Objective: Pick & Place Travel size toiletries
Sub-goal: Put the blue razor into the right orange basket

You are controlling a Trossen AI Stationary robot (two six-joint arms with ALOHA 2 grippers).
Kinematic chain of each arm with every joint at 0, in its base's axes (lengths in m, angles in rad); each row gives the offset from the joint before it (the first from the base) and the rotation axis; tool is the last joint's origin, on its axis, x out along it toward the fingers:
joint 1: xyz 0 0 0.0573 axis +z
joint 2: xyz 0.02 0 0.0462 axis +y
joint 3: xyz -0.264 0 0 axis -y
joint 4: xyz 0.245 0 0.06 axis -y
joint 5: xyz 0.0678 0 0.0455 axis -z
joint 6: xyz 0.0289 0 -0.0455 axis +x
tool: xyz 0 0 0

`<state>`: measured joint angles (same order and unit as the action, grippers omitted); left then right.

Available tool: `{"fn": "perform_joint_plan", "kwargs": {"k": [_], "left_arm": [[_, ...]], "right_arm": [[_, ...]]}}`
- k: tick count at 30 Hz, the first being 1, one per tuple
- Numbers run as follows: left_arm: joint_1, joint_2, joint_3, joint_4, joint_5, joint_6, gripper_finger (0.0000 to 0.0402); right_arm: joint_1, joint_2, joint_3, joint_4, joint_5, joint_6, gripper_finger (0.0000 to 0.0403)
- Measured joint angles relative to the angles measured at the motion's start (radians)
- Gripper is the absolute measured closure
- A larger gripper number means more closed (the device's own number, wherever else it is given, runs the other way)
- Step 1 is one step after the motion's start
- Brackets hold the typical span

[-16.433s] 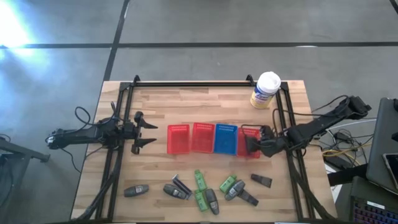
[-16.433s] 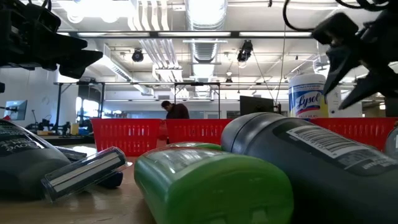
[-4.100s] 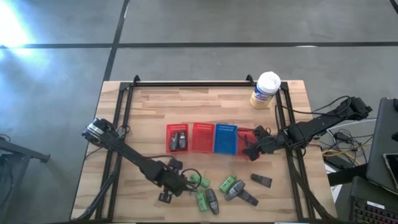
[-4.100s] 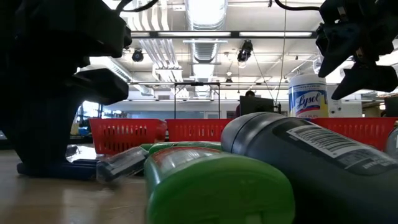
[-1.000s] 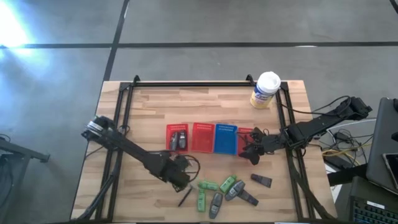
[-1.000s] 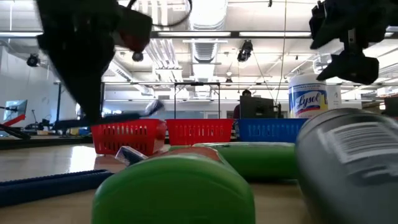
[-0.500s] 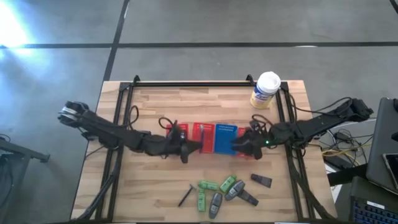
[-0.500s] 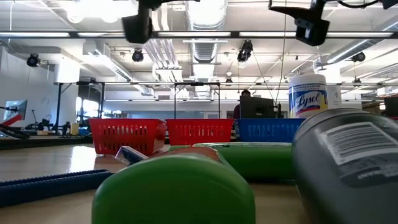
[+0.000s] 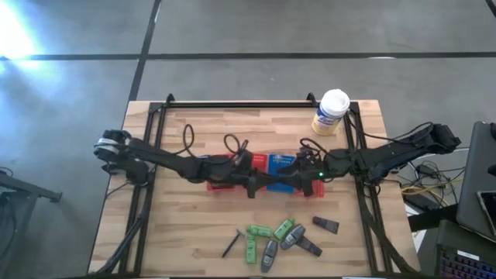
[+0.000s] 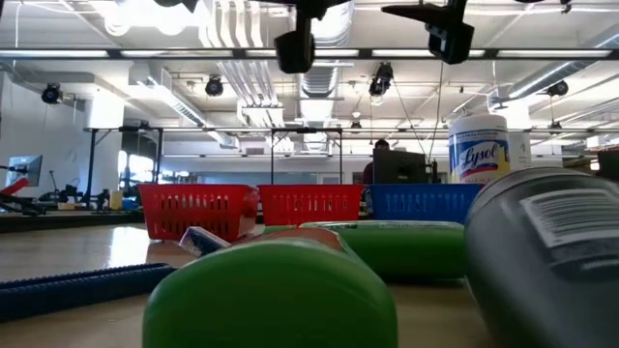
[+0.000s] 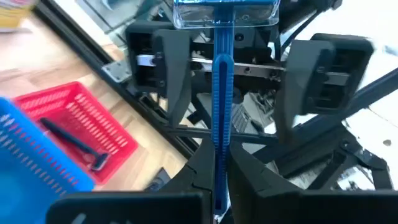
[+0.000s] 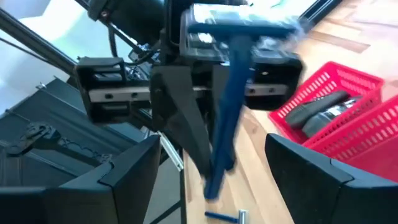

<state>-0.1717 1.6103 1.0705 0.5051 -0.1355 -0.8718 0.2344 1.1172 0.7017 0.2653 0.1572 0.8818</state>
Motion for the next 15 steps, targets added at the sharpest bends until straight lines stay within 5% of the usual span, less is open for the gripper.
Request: {"fn": "perform_joint_plan", "kwargs": {"k": [7, 15], "left_arm": [[0.006, 0.029, 0.032, -0.004, 0.033, 0.018, 0.0381], [0.006, 0.025, 0.024, -0.004, 0.033, 0.017, 0.0381]], "right_arm": [[0.0, 0.005, 0.012, -0.011, 0.002, -0.001, 0.0109], [-0.009, 0.006, 0.01, -0.023, 0.029, 0.03, 0.0167]]}}
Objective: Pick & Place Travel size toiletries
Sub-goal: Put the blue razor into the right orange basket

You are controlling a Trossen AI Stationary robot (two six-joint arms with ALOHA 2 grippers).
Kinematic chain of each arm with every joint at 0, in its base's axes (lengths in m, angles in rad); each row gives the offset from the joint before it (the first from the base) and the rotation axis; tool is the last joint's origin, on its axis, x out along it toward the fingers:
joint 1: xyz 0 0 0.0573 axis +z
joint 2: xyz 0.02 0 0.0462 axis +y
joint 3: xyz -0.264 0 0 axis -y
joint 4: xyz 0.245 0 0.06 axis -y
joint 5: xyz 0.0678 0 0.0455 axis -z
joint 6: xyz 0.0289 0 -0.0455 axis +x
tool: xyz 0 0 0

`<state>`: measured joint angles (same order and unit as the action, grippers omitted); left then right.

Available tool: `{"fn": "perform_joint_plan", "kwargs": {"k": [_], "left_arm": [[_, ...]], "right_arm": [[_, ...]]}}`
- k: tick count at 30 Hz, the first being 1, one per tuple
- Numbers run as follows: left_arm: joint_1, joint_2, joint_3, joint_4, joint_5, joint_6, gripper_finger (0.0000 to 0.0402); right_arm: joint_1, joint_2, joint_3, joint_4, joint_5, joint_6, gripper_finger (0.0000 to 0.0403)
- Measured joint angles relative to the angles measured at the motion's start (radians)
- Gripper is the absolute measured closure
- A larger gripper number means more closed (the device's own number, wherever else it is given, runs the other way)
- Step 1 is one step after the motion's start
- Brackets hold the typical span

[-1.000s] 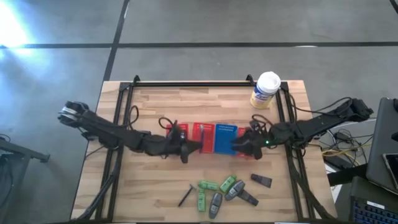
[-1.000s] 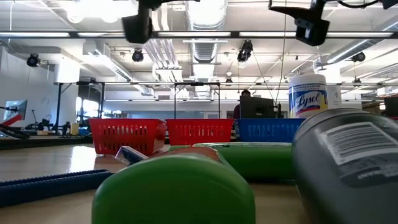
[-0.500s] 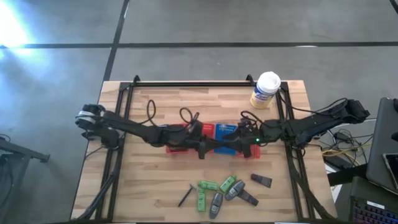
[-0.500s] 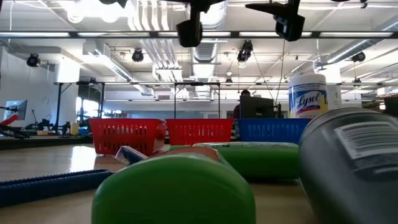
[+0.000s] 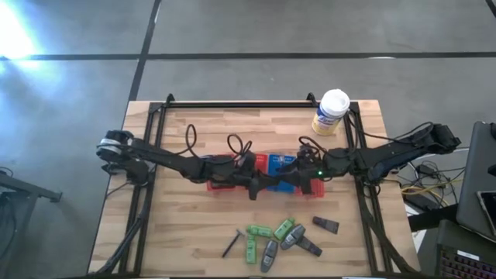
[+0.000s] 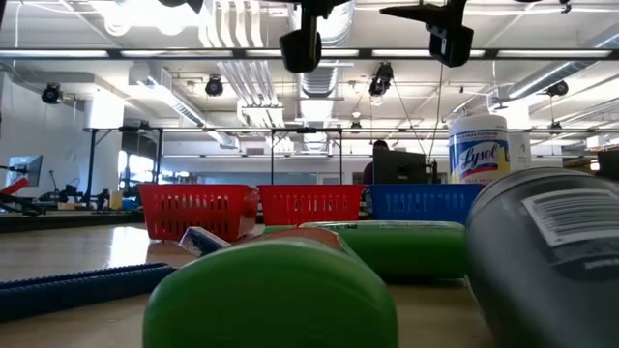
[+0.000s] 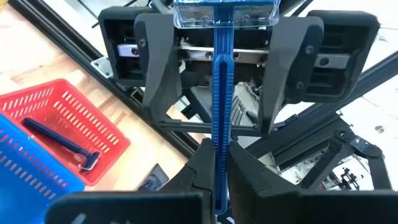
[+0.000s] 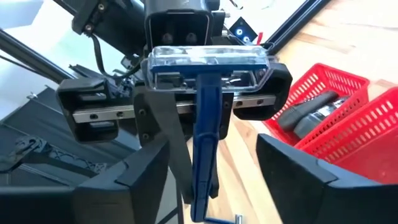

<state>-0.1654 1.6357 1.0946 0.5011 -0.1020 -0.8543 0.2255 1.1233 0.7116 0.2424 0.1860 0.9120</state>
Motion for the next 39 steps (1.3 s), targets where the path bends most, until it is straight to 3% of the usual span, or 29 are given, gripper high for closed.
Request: {"fn": "perform_joint_plan", "kwargs": {"k": [10, 16, 24, 29, 34, 39], "left_arm": [[-0.001, 0.006, 0.001, 0.001, -0.026, 0.022, 0.038], [-0.001, 0.005, 0.0, -0.008, -0.045, 0.028, 0.0313], [-0.007, -0.011, 0.0, -0.184, -0.015, -0.032, 0.0242], [-0.009, -0.07, 0.0, -0.446, -0.014, -0.037, 0.0223], [-0.009, -0.155, -0.002, -0.722, -0.101, -0.031, 0.022], [-0.008, -0.232, -0.003, -0.886, -0.203, -0.003, 0.022]], "right_arm": [[-0.001, 0.001, 0.0, -0.001, 0.008, 0.004, 0.0284], [-0.002, 0.001, 0.0, -0.026, 0.03, 0.002, 0.0373], [-0.016, -0.004, -0.001, -0.211, 0.062, 0.098, 0.0376], [-0.015, -0.021, -0.001, -0.438, 0.081, 0.268, 0.0374], [-0.014, -0.045, -0.001, -0.733, 0.081, 0.461, 0.0374], [-0.018, -0.057, -0.001, -0.95, 0.027, 0.626, 0.0371]]}}
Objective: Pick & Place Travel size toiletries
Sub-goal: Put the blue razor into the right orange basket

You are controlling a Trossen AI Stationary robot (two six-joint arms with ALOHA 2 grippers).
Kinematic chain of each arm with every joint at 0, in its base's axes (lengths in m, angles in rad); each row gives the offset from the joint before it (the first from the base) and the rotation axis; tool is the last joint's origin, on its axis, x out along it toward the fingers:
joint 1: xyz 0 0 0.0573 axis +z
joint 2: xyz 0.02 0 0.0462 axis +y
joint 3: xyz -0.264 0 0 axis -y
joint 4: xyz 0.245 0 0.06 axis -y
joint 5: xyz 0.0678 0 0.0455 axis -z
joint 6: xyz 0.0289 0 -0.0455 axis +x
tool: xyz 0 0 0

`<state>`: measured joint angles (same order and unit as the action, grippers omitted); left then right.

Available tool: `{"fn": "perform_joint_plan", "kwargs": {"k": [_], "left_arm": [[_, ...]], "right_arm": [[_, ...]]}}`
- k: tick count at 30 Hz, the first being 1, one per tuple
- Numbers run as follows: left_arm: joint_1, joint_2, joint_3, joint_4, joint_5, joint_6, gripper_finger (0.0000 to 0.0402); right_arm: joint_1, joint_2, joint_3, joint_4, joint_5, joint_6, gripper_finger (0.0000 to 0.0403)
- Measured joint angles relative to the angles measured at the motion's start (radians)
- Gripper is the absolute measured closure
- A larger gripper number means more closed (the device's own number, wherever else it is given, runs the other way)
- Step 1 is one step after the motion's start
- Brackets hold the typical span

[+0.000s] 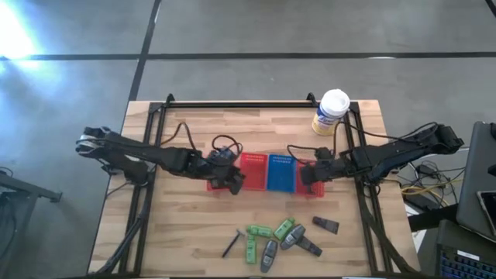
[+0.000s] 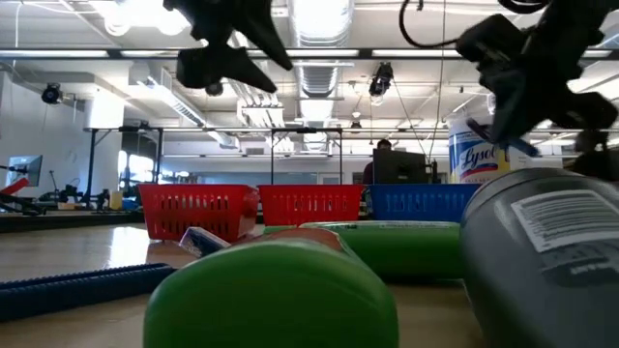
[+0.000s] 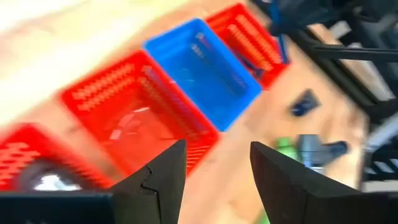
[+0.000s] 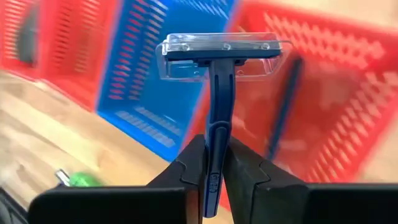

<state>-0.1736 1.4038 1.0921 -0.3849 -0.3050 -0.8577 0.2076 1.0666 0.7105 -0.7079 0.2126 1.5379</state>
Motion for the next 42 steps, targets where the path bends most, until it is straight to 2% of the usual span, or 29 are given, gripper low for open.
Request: {"fn": "perform_joint_plan", "kwargs": {"k": [3, 8, 10, 15, 22, 26, 32, 35, 39, 42], "left_arm": [[0.006, -0.031, 0.0, -0.052, -0.021, 0.027, 0.0221], [0.009, -0.05, 0.0, -0.102, 0.002, 0.125, 0.022], [0.009, -0.05, -0.001, -0.127, 0.043, 0.158, 0.022], [0.009, -0.046, -0.008, -0.176, 0.145, 0.199, 0.022], [-0.014, -0.046, -0.069, -0.178, 0.298, 0.222, 0.022], [-0.06, -0.036, -0.115, -0.18, 0.281, 0.136, 0.022], [-0.209, 0.036, -0.12, -0.161, 0.183, -0.154, 0.0221], [-0.292, 0.088, -0.119, -0.164, 0.167, -0.297, 0.0221], [-0.38, 0.166, -0.075, -0.165, 0.165, -0.467, 0.022], [-0.417, 0.236, -0.01, -0.164, 0.163, -0.525, 0.022]], "right_arm": [[-0.008, 0.002, -0.009, -0.031, -0.056, 0.06, 0.0359], [-0.014, 0.002, -0.039, -0.04, -0.014, 0.142, 0.0321], [-0.016, 0.002, -0.055, -0.044, -0.012, 0.174, 0.0302], [-0.014, 0.003, -0.077, -0.044, -0.08, 0.21, 0.0257], [-0.014, 0.003, -0.03, -0.043, -0.014, 0.165, 0.0204], [-0.006, 0.003, 0.018, -0.055, -0.002, 0.068, 0.0182], [0.018, 0.002, 0.068, -0.117, -0.003, -0.105, 0.0151], [0.039, 0.001, 0.081, -0.124, -0.033, -0.185, 0.0136], [0.093, 0.001, 0.092, -0.126, -0.035, -0.24, 0.0115], [0.138, 0.0, 0.092, -0.127, -0.035, -0.259, 0.0101]]}}
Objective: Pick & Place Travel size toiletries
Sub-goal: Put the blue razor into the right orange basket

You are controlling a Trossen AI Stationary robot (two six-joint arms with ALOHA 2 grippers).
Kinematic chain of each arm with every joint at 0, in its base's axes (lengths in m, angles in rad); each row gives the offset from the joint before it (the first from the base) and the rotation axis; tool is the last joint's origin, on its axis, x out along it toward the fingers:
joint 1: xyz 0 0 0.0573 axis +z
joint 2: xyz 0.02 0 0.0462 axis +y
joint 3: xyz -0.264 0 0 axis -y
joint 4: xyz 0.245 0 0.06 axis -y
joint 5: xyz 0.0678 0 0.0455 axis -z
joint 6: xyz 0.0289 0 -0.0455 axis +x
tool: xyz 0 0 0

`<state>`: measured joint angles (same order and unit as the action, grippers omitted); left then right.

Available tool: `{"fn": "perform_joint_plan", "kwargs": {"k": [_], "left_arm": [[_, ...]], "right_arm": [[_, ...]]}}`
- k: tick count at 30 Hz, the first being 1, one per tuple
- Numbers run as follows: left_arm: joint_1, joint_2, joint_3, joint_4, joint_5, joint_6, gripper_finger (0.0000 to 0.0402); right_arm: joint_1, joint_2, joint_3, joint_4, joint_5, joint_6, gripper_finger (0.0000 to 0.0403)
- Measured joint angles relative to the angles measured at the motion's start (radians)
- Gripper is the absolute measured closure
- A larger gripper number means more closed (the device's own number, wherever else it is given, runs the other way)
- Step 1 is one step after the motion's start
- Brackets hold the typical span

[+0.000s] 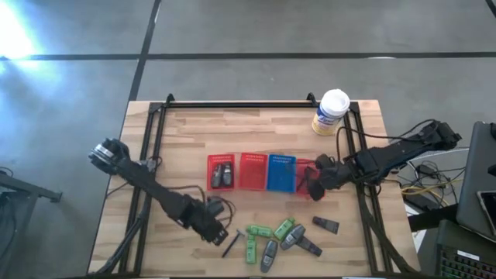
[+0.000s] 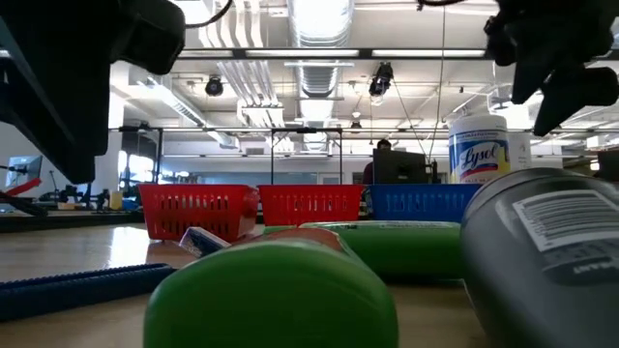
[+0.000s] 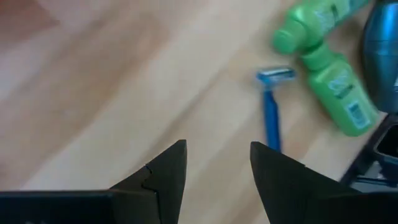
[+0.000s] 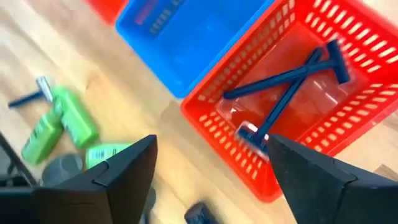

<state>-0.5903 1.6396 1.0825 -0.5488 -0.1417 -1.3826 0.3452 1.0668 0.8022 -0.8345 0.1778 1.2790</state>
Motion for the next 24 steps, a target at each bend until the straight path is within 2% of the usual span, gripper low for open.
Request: {"fn": "perform_joint_plan", "kwargs": {"k": [2, 7, 14, 18, 24], "left_arm": [[-0.02, 0.055, 0.061, -0.002, -0.002, 0.009, 0.022], [-0.079, 0.221, 0.269, -0.083, -0.002, 0.193, 0.022], [-0.114, 0.423, 0.539, -0.283, -0.027, 0.208, 0.022], [-0.115, 0.485, 0.606, -0.327, -0.061, 0.171, 0.022], [-0.105, 0.53, 0.597, -0.346, -0.075, 0.09, 0.022]], "right_arm": [[0.033, 0.0, -0.003, -0.004, 0.005, -0.001, 0.0093], [0.113, 0.0, -0.003, -0.025, 0.035, 0.009, 0.0074], [0.18, 0.0, -0.004, -0.053, 0.113, 0.081, 0.0055], [0.181, 0.0, -0.005, -0.053, 0.132, 0.081, 0.0049], [0.181, 0.0, -0.005, -0.053, 0.137, 0.076, 0.0055]]}}
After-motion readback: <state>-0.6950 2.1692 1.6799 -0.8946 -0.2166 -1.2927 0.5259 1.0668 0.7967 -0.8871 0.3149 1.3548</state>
